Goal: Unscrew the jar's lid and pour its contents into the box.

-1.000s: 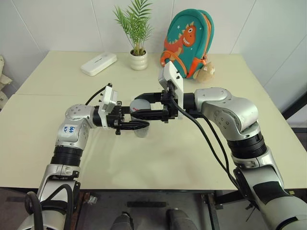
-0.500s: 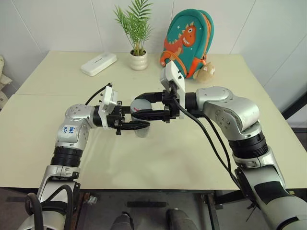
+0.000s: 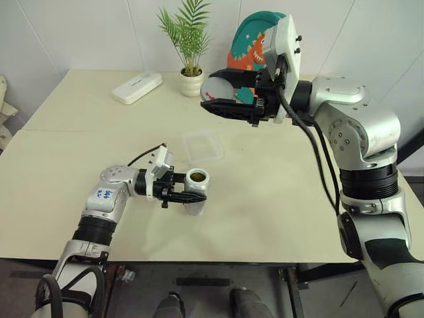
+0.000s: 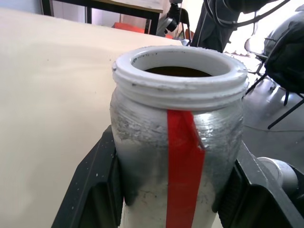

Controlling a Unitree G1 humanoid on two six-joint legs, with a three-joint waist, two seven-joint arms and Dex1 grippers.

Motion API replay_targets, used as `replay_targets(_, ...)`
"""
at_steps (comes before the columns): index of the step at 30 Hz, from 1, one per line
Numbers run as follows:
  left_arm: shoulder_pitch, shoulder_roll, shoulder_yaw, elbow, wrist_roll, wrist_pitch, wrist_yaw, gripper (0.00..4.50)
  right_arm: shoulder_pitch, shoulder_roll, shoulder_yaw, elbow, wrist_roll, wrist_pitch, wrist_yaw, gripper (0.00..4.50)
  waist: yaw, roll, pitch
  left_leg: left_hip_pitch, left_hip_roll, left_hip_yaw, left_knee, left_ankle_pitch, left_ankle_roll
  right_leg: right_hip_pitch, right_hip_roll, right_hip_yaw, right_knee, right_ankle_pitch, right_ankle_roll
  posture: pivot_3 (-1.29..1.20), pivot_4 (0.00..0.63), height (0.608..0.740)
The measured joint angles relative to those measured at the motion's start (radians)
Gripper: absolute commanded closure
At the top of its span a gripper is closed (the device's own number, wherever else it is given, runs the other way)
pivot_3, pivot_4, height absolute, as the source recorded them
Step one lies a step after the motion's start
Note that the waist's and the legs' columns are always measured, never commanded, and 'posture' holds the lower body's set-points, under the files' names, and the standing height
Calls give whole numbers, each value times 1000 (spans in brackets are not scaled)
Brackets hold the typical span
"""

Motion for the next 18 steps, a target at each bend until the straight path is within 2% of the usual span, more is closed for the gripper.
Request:
replay_targets(5, -6, 0, 32, -3, -5, 0, 29, 2520, 7, -1, -3, 5, -8, 0, -6, 1845, 1, 0, 0, 0, 0, 0, 0, 0, 0, 0, 0, 0, 0, 0, 0, 0, 150, 740)
replay_targets(9, -24, 15, 85, -38, -21, 11, 72, 2520, 59, -59, -25, 27, -48, 9, -49, 1845, 5, 0, 0, -1, 0, 0, 1, 0, 0, 0, -1, 0, -1, 0, 0, 0, 150, 740)
replay_targets(13, -43, 91, 179, -74, -44, 31, 133, 2520, 189, -117, -39, 46, -113, 37, -121, 1845, 5, 0, 0, -1, 0, 0, 0, 0, 0, 0, -1, 0, -1, 0, 0, 0, 150, 740)
replay_targets(18, -44, 181, 255, -76, -41, 26, 199, 2520, 404, -123, -65, 22, -158, 89, -245, 1845, 0, 0, 0, -1, 0, 0, -1, 0, 0, -1, 0, 0, -1, 0, 0, 0, 150, 740)
